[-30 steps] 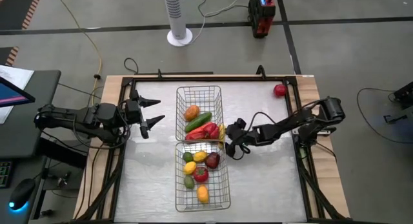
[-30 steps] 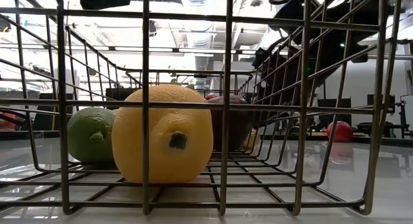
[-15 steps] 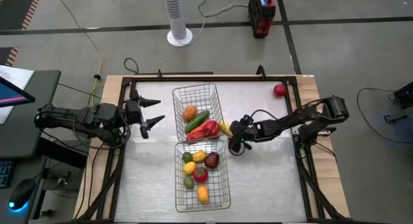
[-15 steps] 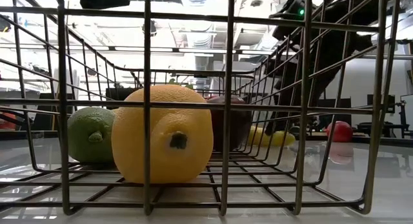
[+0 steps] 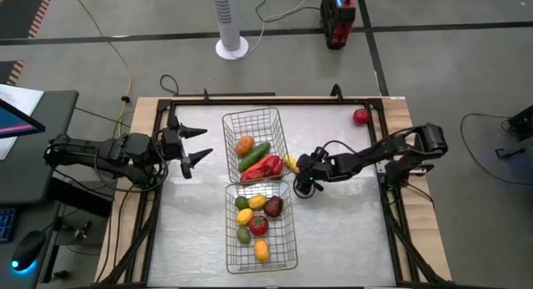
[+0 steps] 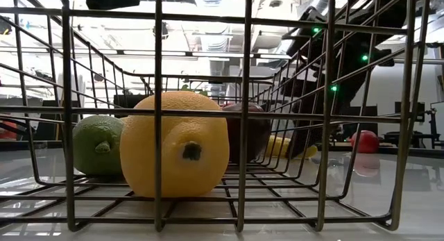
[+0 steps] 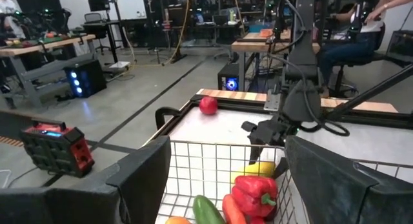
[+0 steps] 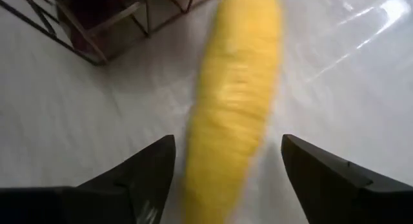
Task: Sort produce into baskets
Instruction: Put the corn into the top wire basket
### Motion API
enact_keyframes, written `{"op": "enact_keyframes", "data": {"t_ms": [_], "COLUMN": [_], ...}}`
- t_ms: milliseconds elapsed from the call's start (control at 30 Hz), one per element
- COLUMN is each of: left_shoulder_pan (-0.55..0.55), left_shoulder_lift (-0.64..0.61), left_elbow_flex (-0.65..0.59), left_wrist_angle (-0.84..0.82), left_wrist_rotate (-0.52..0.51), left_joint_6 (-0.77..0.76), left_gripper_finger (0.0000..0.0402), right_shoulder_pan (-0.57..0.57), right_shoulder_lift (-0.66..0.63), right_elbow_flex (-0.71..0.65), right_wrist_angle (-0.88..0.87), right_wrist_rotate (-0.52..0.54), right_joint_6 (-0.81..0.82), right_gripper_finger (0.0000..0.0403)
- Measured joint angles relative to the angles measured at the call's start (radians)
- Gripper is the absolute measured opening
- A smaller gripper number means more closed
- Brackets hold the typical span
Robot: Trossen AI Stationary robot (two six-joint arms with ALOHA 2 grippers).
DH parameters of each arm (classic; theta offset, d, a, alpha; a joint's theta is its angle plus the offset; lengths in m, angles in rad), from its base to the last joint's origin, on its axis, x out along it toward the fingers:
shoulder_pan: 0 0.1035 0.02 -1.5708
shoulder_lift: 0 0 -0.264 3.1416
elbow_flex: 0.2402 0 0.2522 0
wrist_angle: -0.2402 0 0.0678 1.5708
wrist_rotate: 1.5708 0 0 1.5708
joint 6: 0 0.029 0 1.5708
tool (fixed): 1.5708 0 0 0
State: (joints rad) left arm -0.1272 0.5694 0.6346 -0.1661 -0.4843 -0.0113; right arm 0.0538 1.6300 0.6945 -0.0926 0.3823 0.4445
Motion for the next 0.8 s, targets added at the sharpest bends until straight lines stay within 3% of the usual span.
{"op": "enact_keyframes", "data": {"t_ms": [133,300,400,633,800], "left_shoulder_pan": [0.000,0.000,0.000,0.000,0.000], "left_shoulder_lift": [0.000,0.000,0.000,0.000,0.000], "left_elbow_flex": [0.000,0.000,0.000,0.000,0.000], "left_wrist_angle": [-0.001,-0.001,-0.002,-0.003,-0.003], "left_wrist_rotate": [0.000,0.000,0.000,0.000,-0.001], "left_joint_6": [0.002,0.008,0.017,0.016,0.010], "left_gripper_finger": [0.0292,0.0292,0.0292,0.0292,0.0292], "right_shoulder_pan": [-0.009,-0.008,-0.009,-0.007,0.008], "right_shoulder_lift": [0.053,0.028,-0.011,-0.101,-0.160], "right_elbow_flex": [0.003,0.002,-0.002,-0.002,-0.002], "right_wrist_angle": [0.049,0.035,0.001,-0.049,-0.079], "right_wrist_rotate": [-0.014,0.003,0.008,0.032,0.036], "right_joint_6": [-0.005,-0.006,-0.012,0.021,0.043], "right_gripper_finger": [0.0300,0.0274,0.0245,0.0135,0.0125]}}
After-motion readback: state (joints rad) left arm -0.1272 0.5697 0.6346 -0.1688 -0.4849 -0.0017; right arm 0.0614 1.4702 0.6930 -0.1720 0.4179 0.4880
